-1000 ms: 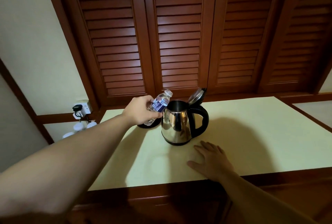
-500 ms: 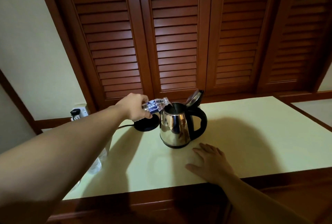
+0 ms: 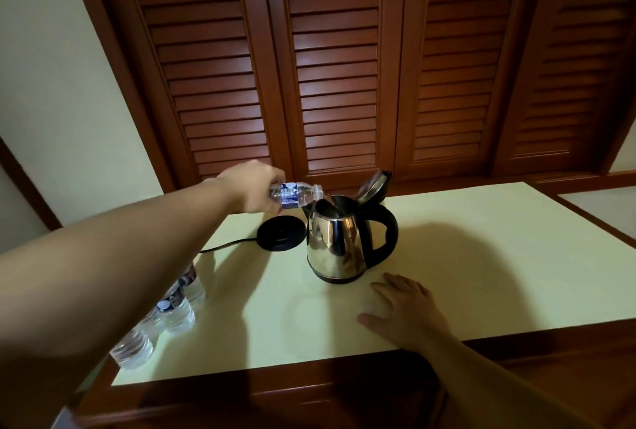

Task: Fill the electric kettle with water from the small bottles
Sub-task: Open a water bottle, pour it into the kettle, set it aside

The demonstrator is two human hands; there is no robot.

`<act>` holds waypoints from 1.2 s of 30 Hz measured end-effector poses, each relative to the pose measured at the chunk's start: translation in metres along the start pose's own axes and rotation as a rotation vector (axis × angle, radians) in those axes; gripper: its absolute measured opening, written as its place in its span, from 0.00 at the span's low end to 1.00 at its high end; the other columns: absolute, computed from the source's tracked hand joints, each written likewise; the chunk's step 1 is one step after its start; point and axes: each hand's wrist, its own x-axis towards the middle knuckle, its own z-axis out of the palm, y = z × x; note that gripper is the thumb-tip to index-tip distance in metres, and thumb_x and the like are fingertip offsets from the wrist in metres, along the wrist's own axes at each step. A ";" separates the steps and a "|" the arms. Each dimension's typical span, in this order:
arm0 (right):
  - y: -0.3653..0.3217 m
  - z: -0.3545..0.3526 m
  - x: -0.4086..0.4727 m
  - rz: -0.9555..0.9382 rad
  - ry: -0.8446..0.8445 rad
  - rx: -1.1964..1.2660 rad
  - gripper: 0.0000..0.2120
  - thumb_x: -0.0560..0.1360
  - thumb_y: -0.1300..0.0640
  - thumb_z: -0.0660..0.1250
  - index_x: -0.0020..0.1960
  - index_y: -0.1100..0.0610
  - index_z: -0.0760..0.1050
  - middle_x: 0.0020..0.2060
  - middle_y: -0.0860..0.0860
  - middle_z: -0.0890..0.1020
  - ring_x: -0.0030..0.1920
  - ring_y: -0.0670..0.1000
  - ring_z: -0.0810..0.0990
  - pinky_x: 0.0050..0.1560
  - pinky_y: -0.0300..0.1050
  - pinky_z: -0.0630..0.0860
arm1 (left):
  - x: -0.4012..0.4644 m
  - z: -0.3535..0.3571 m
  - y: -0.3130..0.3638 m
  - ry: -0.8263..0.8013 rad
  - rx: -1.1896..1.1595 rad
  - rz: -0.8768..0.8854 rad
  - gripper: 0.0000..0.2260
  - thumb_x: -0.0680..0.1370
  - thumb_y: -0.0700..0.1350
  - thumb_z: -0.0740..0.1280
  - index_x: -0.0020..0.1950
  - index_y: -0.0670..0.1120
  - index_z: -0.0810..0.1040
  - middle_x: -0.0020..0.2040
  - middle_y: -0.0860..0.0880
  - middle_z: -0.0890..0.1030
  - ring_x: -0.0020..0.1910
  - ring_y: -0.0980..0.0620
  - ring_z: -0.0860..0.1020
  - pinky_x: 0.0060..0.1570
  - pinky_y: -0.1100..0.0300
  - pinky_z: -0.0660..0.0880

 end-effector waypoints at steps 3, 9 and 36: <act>0.001 0.001 0.001 -0.001 0.000 -0.002 0.45 0.69 0.19 0.53 0.80 0.40 0.61 0.82 0.44 0.57 0.81 0.50 0.54 0.80 0.54 0.50 | 0.001 -0.003 -0.001 -0.010 0.049 0.018 0.23 0.72 0.58 0.76 0.63 0.50 0.79 0.54 0.49 0.84 0.51 0.46 0.80 0.48 0.52 0.79; 0.001 0.001 0.001 -0.001 0.007 -0.008 0.45 0.68 0.18 0.53 0.79 0.40 0.61 0.81 0.43 0.57 0.80 0.49 0.54 0.80 0.54 0.50 | 0.004 -0.008 -0.002 0.004 0.065 0.043 0.22 0.72 0.60 0.77 0.60 0.50 0.79 0.54 0.48 0.83 0.49 0.47 0.77 0.46 0.54 0.76; 0.003 0.003 0.003 0.009 0.000 0.011 0.45 0.68 0.18 0.53 0.79 0.39 0.60 0.81 0.43 0.57 0.80 0.49 0.53 0.79 0.54 0.51 | 0.015 -0.002 0.003 -0.009 -0.073 0.087 0.21 0.69 0.55 0.78 0.60 0.54 0.81 0.50 0.52 0.83 0.49 0.48 0.80 0.50 0.53 0.79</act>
